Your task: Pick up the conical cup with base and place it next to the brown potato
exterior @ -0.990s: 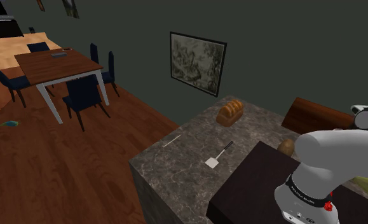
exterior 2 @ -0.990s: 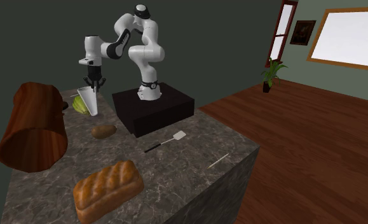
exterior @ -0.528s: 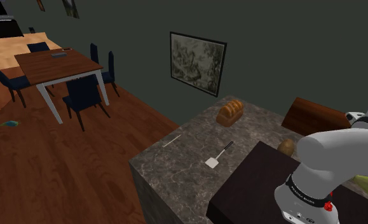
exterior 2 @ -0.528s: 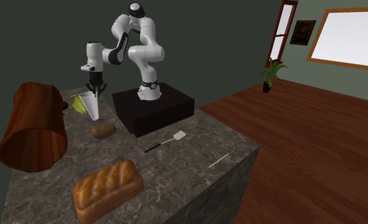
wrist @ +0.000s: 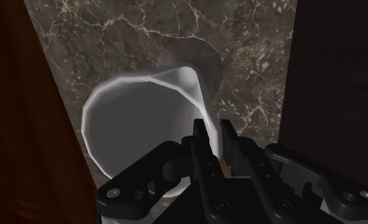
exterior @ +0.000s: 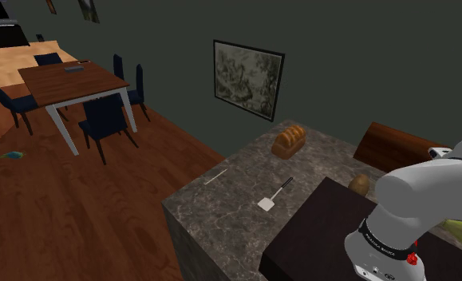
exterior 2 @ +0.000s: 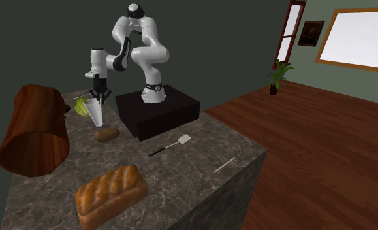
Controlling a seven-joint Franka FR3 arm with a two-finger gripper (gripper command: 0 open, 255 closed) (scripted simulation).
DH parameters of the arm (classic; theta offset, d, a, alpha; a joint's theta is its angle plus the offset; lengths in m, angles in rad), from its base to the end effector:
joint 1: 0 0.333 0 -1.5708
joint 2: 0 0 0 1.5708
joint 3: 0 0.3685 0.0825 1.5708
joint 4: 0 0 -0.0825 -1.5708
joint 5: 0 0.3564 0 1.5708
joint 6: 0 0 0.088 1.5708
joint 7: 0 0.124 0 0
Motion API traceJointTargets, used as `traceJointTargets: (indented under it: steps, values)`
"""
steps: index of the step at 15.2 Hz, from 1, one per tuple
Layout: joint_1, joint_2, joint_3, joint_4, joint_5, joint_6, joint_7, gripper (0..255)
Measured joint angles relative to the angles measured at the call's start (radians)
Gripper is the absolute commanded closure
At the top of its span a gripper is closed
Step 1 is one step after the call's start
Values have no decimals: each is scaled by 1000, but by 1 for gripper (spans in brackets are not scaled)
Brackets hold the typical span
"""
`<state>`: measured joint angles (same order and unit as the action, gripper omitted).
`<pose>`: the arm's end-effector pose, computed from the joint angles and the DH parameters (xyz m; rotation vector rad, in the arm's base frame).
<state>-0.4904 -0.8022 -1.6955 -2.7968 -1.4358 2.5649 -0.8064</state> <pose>-0.1257 -0.3080 0.2508 2.9168 -0.1538 0.1689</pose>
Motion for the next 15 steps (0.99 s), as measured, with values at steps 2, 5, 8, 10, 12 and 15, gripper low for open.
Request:
traceJointTargets:
  steps: [2,5,8,10,12,15]
  values:
    - [4,0,-2,1,-3,2,3,255]
    - [5,2,-5,1,-5,3,4,0]
    - [4,3,-7,0,-6,3,5,0]
    - [5,2,-7,1,-5,2,4,0]
    - [-74,-7,79,-23,58,-26,-45,0]
    - [-189,-52,216,-47,166,-97,-121,0]
